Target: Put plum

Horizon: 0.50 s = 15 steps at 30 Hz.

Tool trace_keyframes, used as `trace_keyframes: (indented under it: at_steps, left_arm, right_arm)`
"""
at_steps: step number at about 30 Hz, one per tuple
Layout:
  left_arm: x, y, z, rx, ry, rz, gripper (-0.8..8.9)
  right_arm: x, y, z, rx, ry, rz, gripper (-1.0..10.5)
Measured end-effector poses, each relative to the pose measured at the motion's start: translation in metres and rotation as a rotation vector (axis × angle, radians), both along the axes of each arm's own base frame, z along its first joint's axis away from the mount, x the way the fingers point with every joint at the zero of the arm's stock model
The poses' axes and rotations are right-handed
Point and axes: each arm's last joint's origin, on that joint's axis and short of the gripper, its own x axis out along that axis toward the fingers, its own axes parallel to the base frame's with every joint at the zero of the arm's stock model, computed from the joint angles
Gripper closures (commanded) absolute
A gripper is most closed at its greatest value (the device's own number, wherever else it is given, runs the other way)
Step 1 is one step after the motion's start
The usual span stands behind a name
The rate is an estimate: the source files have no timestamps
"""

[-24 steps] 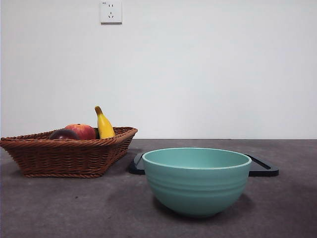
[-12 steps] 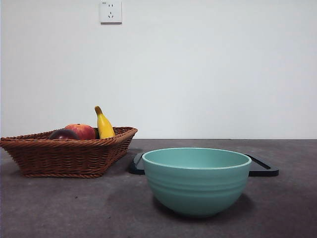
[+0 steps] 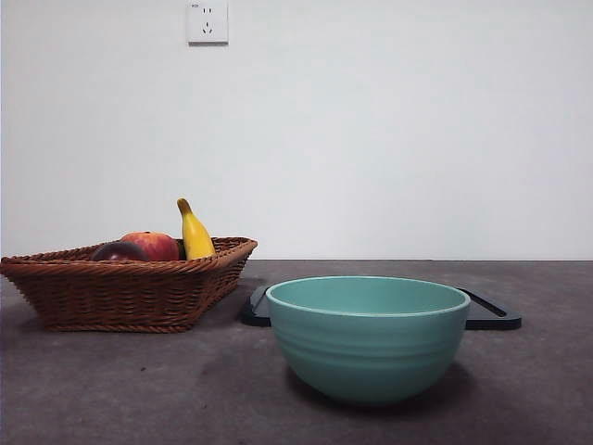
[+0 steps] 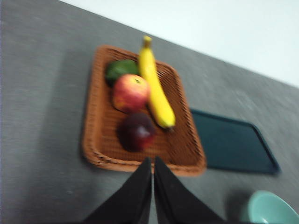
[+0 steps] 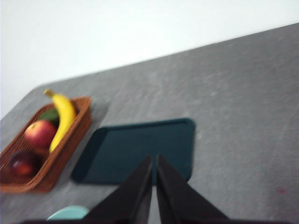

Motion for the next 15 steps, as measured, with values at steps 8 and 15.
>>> trace_keyframes:
  at_steps: [8, 15]
  left_arm:
    - [0.013, -0.005, 0.045, 0.045, 0.087, -0.188, 8.05]
    - [0.017, -0.012, 0.064, 0.069, 0.160, -0.366, 8.05]
  right_arm:
    - [0.008, 0.009, 0.050, -0.067, 0.098, 0.180, 9.4]
    - [0.018, 0.022, 0.079, -0.138, 0.228, 0.350, 9.4]
